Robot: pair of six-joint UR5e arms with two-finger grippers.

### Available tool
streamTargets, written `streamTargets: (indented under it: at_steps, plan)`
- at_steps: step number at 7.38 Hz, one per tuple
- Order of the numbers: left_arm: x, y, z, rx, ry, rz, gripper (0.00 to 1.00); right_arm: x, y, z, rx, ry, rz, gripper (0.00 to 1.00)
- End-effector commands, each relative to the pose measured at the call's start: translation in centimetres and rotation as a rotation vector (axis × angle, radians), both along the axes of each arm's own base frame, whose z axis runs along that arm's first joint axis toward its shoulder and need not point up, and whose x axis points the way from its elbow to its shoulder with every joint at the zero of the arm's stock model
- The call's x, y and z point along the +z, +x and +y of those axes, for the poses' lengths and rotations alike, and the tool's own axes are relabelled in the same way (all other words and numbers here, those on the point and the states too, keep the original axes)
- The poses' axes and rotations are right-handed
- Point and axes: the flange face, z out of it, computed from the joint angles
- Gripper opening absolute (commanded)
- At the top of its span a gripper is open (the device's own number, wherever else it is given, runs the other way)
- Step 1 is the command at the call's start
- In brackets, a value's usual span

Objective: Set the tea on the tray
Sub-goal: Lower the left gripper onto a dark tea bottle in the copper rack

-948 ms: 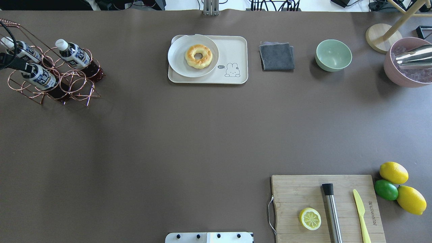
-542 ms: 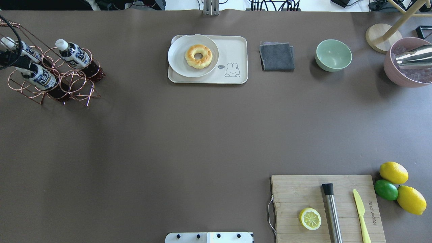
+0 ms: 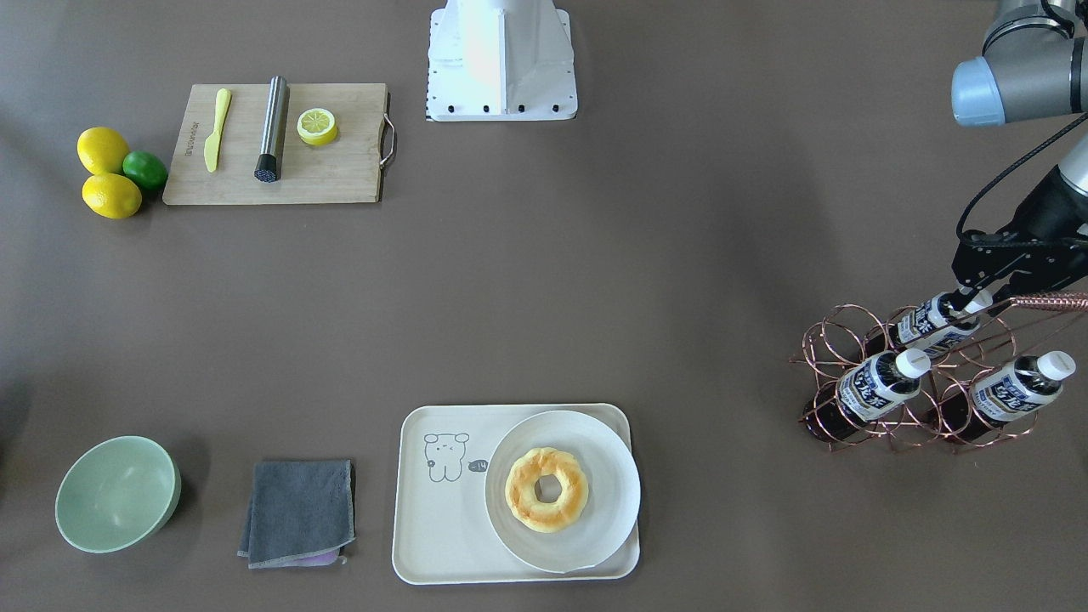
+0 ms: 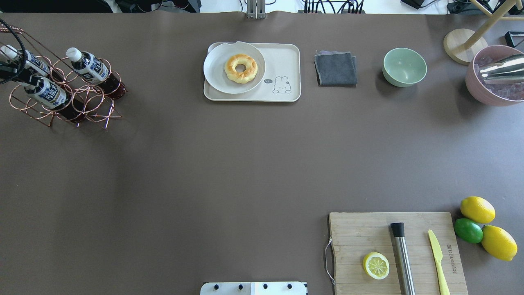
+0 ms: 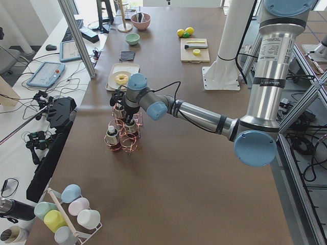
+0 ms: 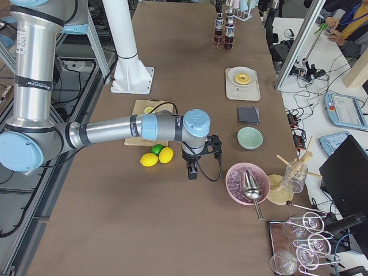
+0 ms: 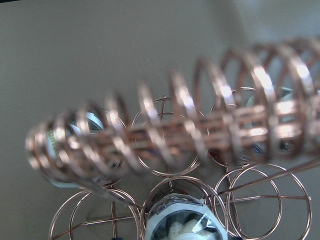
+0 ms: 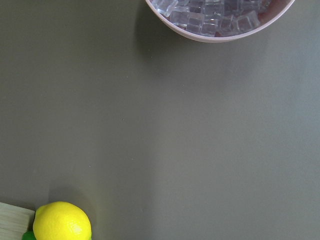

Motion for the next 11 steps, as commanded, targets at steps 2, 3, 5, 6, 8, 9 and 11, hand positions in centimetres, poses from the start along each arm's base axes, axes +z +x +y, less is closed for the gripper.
streamTargets:
  at_steps: [2,3,5,6,8,9,11]
  plan:
    - [-0.6,-0.1,0.0,-0.001,0.002,0.006,0.0,0.1,0.0,0.1,0.0,-0.001,-0.002,1.0]
    - [-1.4,-0.6,-0.1,-0.009,0.017,0.011,0.0,0.1,0.0,0.1,0.0,-0.001,-0.002,1.0]
    - [-2.3,-3.7,-0.5,-0.051,0.031,0.01,0.0,0.1,0.0,0.1,0.0,-0.001,-0.002,1.0]
    - [-3.4,-4.8,-0.2,-0.046,0.052,-0.004,0.0,0.2,0.0,0.1,0.001,-0.003,-0.001,1.0]
    - [-6.0,-6.5,0.9,-0.036,0.055,-0.035,0.0,0.4,0.0,0.1,0.001,-0.008,-0.004,1.0]
    - [-7.7,-7.6,1.7,-0.051,0.059,-0.034,0.0,0.4,0.0,0.1,0.0,-0.007,-0.003,1.0]
    - [-10.7,-11.2,3.8,-0.077,0.047,-0.064,0.0,0.6,0.0,0.1,0.0,-0.011,-0.004,1.0]
